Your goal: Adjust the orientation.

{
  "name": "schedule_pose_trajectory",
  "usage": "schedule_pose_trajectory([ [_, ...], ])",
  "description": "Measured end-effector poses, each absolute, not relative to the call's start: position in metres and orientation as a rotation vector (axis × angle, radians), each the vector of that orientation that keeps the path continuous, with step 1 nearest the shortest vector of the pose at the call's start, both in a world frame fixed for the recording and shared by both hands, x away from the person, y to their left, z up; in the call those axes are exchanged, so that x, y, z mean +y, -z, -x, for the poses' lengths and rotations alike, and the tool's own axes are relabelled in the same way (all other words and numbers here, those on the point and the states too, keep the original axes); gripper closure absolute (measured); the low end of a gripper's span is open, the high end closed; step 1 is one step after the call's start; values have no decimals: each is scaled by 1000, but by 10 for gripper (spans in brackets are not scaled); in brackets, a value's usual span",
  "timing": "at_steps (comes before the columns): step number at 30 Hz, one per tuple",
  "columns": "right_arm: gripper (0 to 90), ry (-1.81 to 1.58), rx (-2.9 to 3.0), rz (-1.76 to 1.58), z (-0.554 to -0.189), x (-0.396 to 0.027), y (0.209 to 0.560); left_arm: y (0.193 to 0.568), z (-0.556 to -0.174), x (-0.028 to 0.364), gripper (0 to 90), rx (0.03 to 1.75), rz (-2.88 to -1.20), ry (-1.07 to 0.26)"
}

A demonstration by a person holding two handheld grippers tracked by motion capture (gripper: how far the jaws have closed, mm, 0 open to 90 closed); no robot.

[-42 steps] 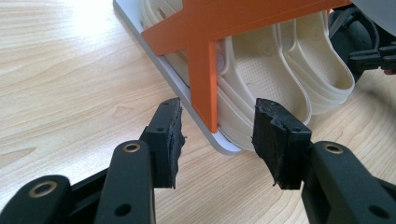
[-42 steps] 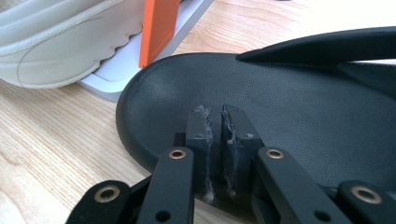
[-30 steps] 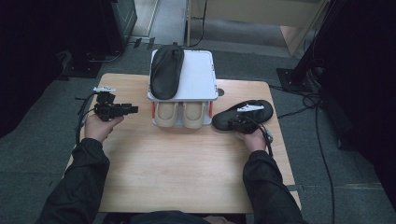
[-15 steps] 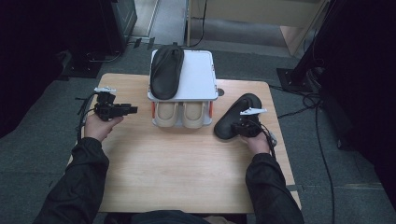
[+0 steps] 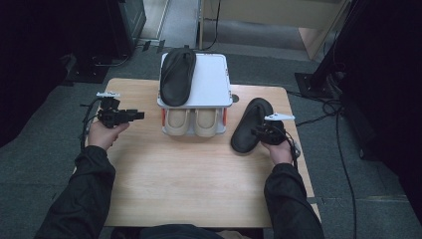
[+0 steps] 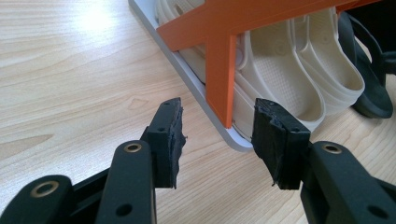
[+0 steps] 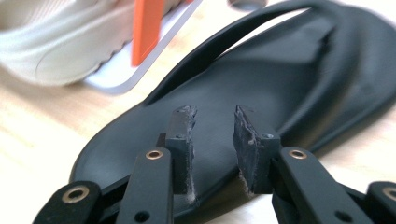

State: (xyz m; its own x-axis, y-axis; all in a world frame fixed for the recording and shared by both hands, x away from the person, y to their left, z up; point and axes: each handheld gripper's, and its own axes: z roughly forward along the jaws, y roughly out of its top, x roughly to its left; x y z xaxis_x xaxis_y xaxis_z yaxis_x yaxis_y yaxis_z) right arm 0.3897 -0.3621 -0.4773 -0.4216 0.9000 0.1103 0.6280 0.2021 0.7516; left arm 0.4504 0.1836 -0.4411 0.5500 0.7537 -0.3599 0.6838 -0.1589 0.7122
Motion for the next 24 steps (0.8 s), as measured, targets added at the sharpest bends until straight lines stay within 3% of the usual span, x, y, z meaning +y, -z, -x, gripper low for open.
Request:
schedule_pose_trajectory([
  [13, 538, -1141, 1940, -1603, -389, -395, 477, 443, -452, 181, 532, 1166, -1894, -93],
  [24, 518, -1058, 1944, -1637, -402, -383, 492, 444, -452, 179, 532, 1165, -1906, -84],
])
